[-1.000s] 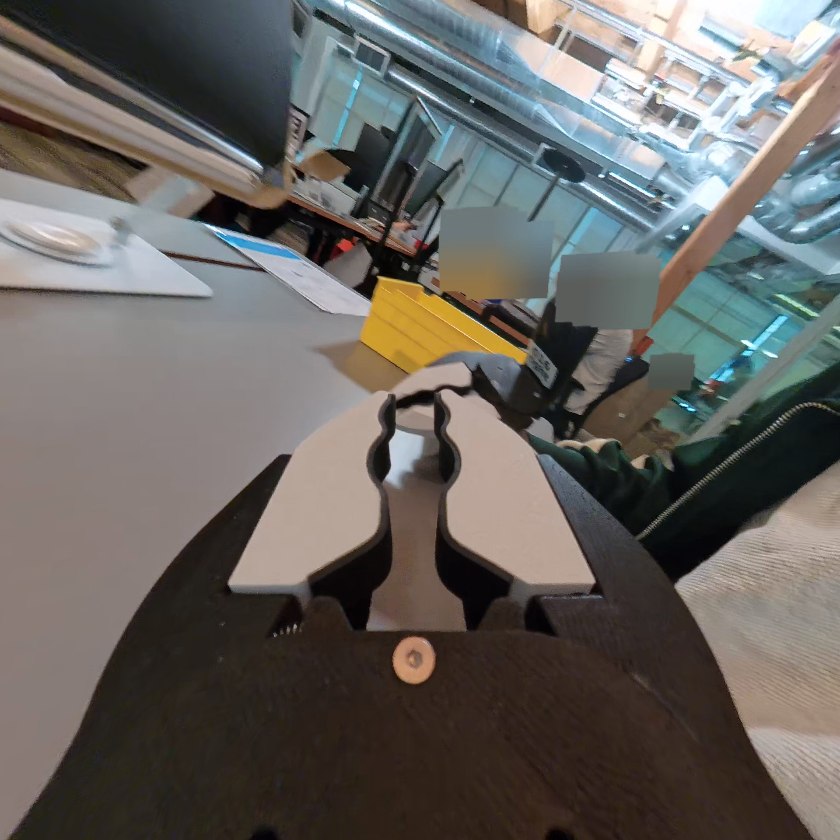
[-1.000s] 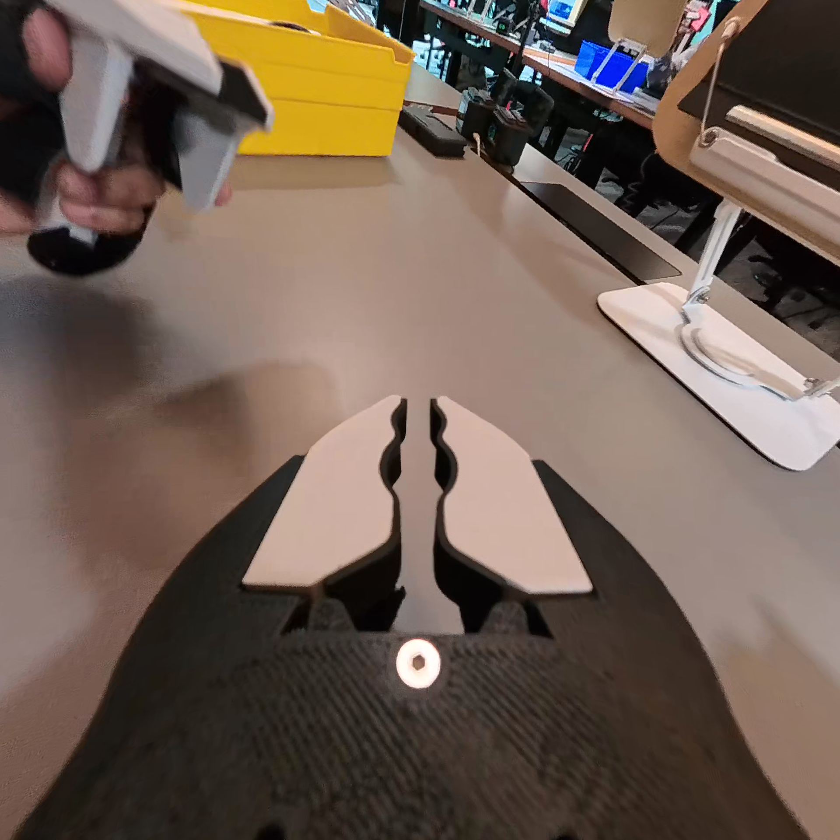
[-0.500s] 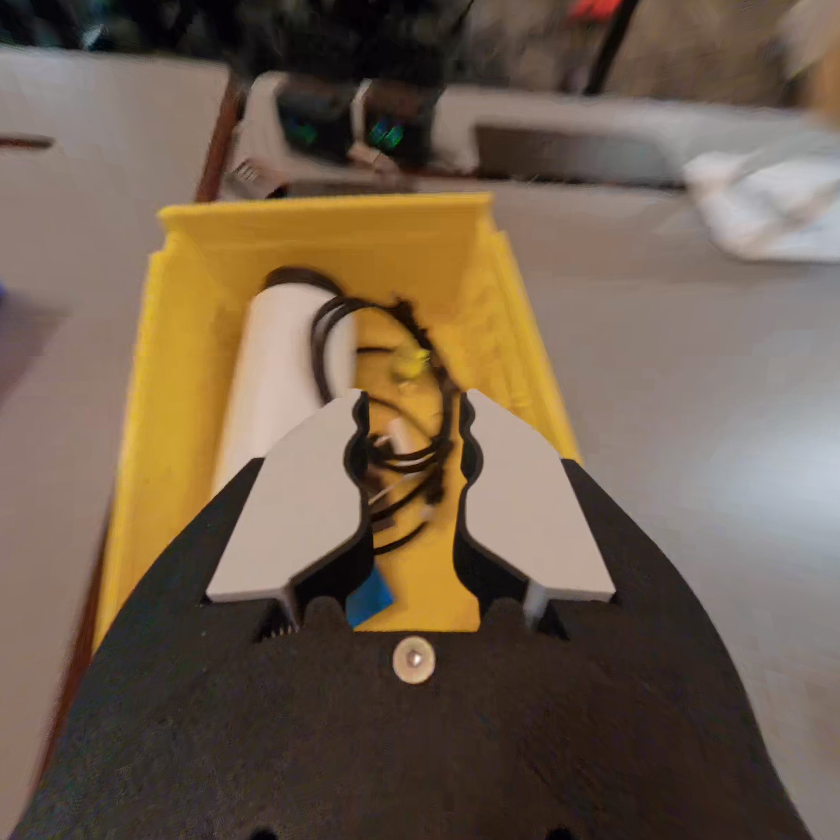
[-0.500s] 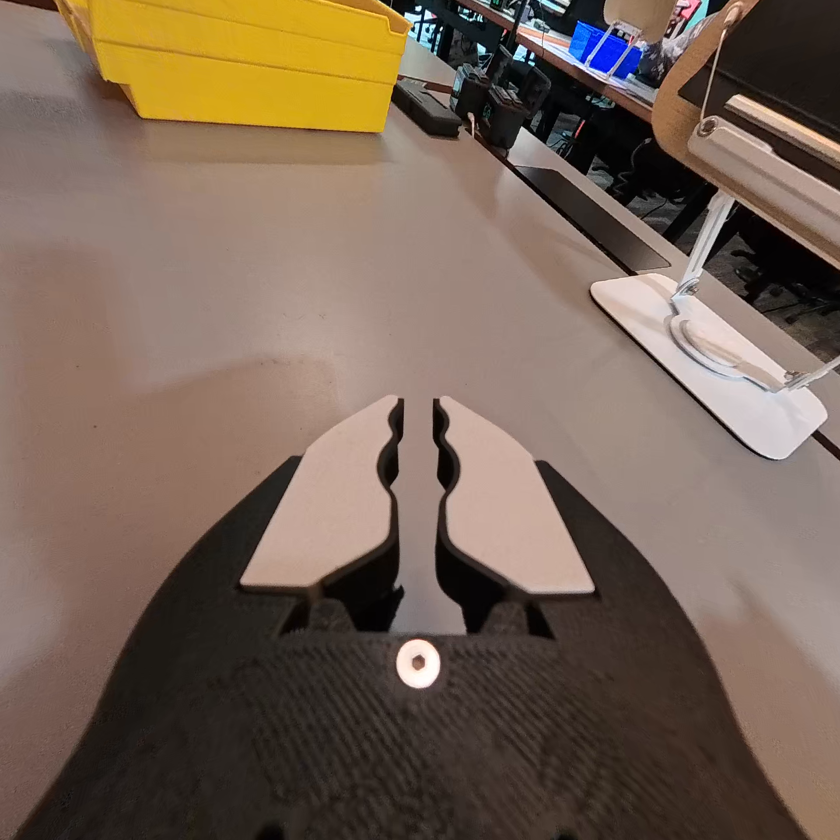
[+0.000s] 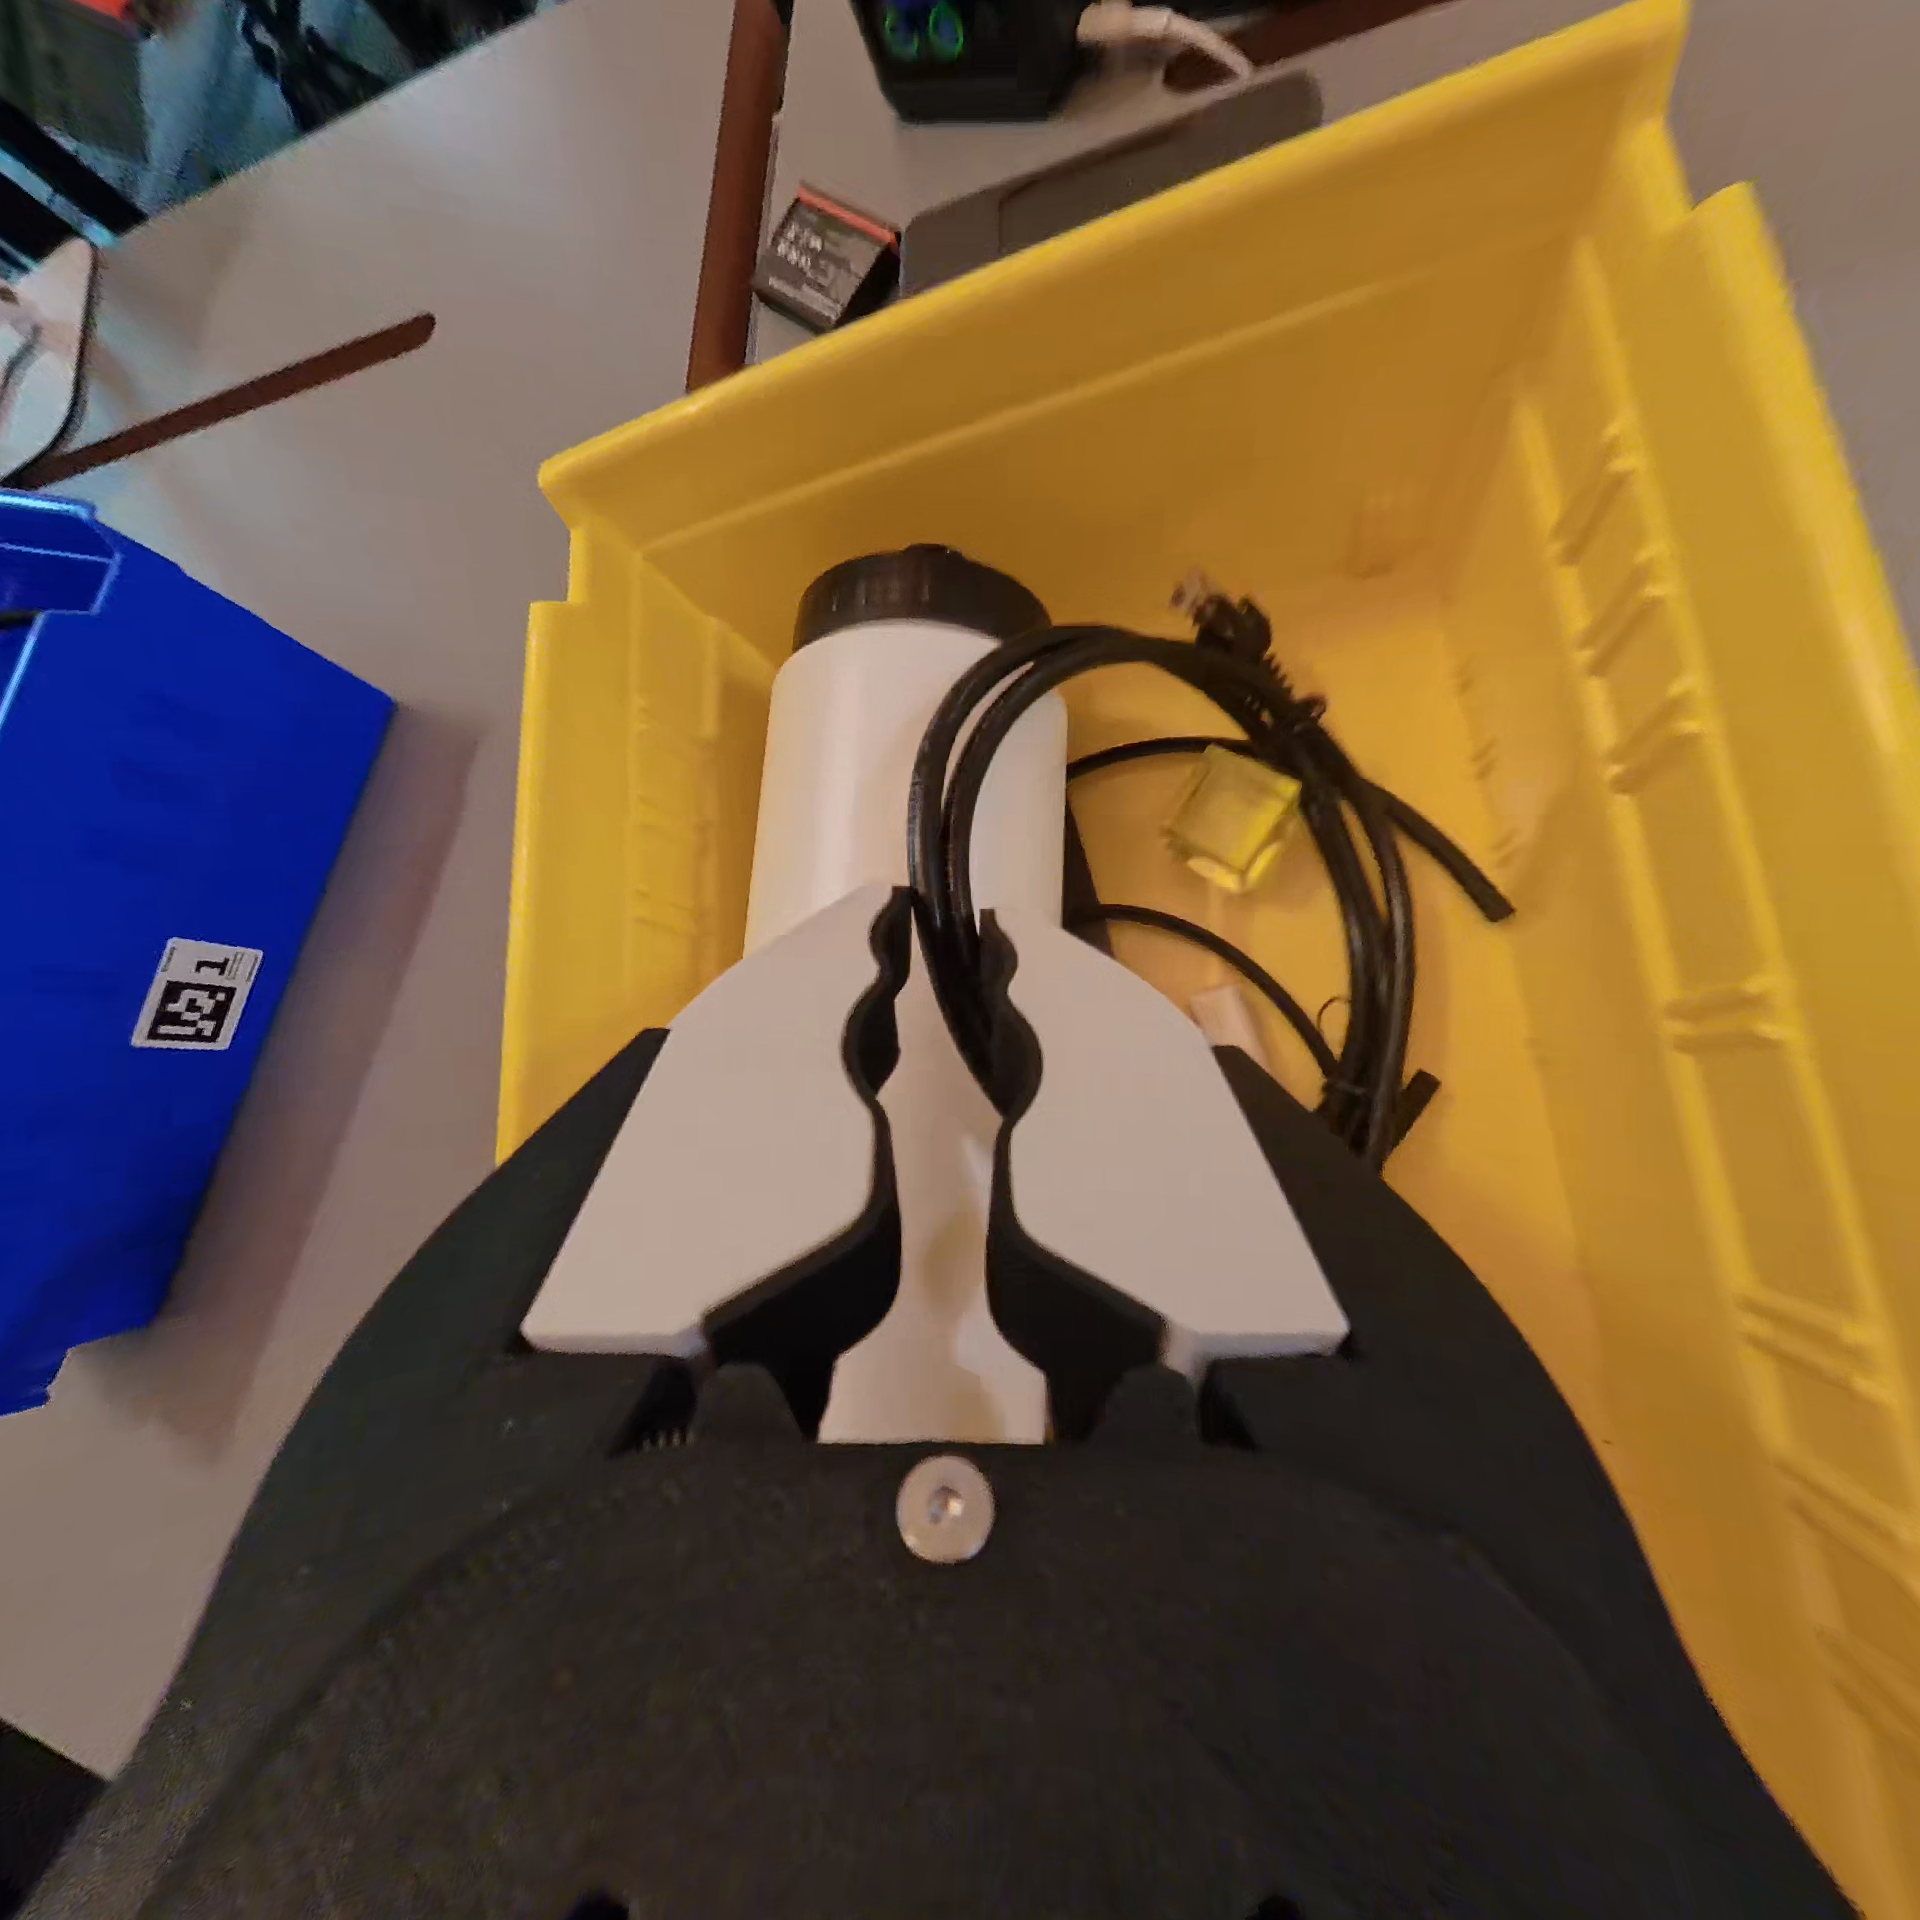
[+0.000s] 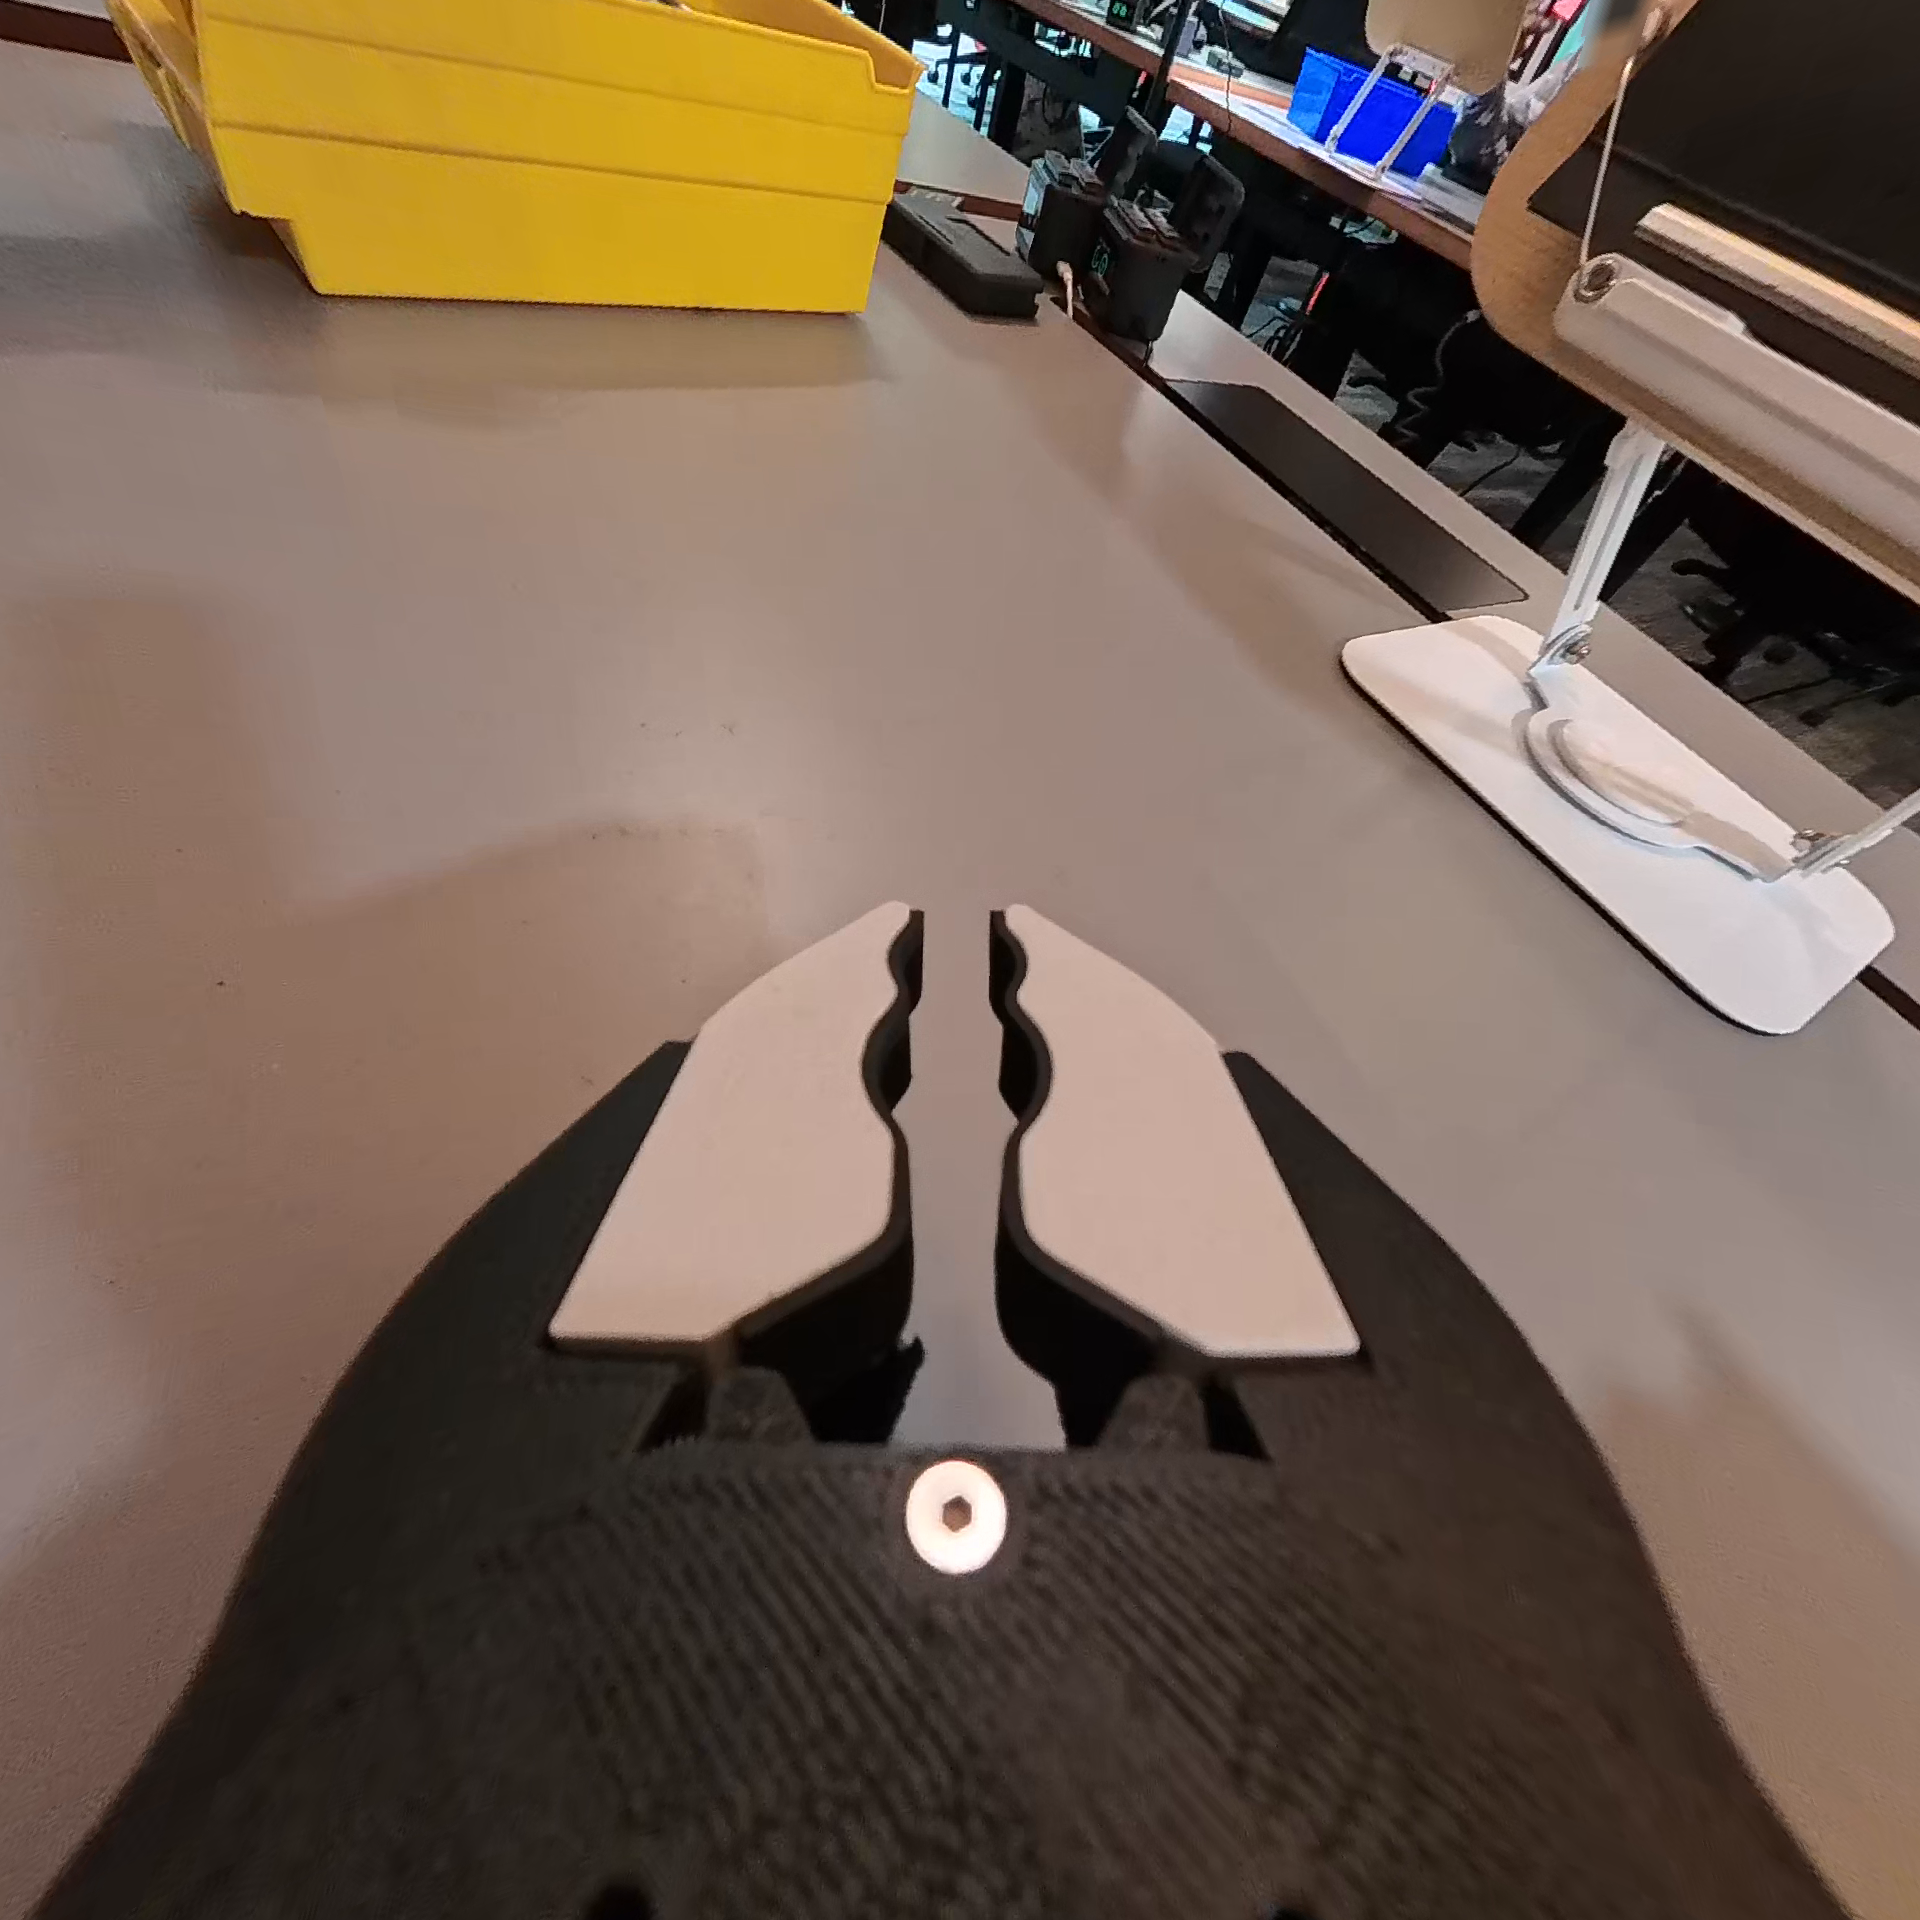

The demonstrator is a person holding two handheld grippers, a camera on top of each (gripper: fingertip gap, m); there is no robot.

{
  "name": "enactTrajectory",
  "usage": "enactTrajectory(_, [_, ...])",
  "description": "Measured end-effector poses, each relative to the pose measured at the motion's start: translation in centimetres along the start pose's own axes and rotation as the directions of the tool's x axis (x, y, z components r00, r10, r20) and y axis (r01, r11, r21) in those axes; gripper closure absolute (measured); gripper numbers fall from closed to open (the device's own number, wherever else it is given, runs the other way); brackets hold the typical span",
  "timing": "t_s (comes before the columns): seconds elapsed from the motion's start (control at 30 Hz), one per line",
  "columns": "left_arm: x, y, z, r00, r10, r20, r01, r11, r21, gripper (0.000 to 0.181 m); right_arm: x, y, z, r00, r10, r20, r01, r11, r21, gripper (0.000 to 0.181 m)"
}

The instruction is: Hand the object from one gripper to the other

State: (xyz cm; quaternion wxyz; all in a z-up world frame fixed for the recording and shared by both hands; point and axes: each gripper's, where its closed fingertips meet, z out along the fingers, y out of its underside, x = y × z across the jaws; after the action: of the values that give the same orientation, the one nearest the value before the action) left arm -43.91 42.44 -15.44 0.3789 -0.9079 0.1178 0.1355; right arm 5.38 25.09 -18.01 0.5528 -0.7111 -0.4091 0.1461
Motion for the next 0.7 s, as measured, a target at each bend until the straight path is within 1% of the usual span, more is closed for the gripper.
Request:
enactTrajectory(0.13, [-0.4, -1.4, -3.0, 0.999, 0.016, 0.039, -0.02, 0.994, 0.111, 0.174, -0.1, 0.0, 0.0, 1.0, -0.006, 0.006, 0.006, 1.0, 0.001, 0.17])
enactTrajectory(0.3, [0.4, -5.4, -9.8, 0.992, 0.078, 0.103, -0.107, 0.941, 0.32, 0.173, -0.1, -0.1, -0.2, 1.0, 0.0, 0.005, 0.0, 1.0, 0.007, 0.17])
enactTrajectory(0.4, [2.0, -7.4, -13.7, 0.985, 0.132, 0.113, -0.167, 0.902, 0.397, 0.175, -0.1, -0.1, -0.3, 1.0, 0.016, 0.005, -0.016, 1.0, 0.009, 0.171])
enactTrajectory(0.43, [3.0, -8.1, -14.9, 0.986, 0.145, 0.085, -0.167, 0.888, 0.428, 0.175, -0.1, -0.1, -0.3, 1.0, 0.025, 0.005, -0.025, 1.0, 0.01, 0.171])
enactTrajectory(0.5, [5.8, -9.3, -17.3, 0.984, 0.176, -0.017, -0.144, 0.854, 0.501, 0.175, -0.3, -0.3, -0.4, 0.999, 0.05, 0.009, -0.05, 0.999, 0.019, 0.171])
enactTrajectory(0.57, [9.5, -10.3, -19.7, 0.964, 0.209, -0.165, -0.077, 0.811, 0.58, 0.174, -0.7, -1.0, -0.4, 0.995, 0.098, 0.033, -0.099, 0.994, 0.043, 0.169])
enactTrajectory(0.63, [13.7, -10.8, -21.9, 0.911, 0.245, -0.331, 0.025, 0.77, 0.638, 0.174, -1.6, -2.4, -0.3, 0.986, 0.146, 0.084, -0.153, 0.984, 0.089, 0.16])
enactTrajectory(0.7, [17.8, -10.9, -23.9, 0.834, 0.283, -0.474, 0.126, 0.739, 0.662, 0.174, -2.7, -3.9, 0.0, 0.97, 0.199, 0.142, -0.218, 0.967, 0.132, 0.148])
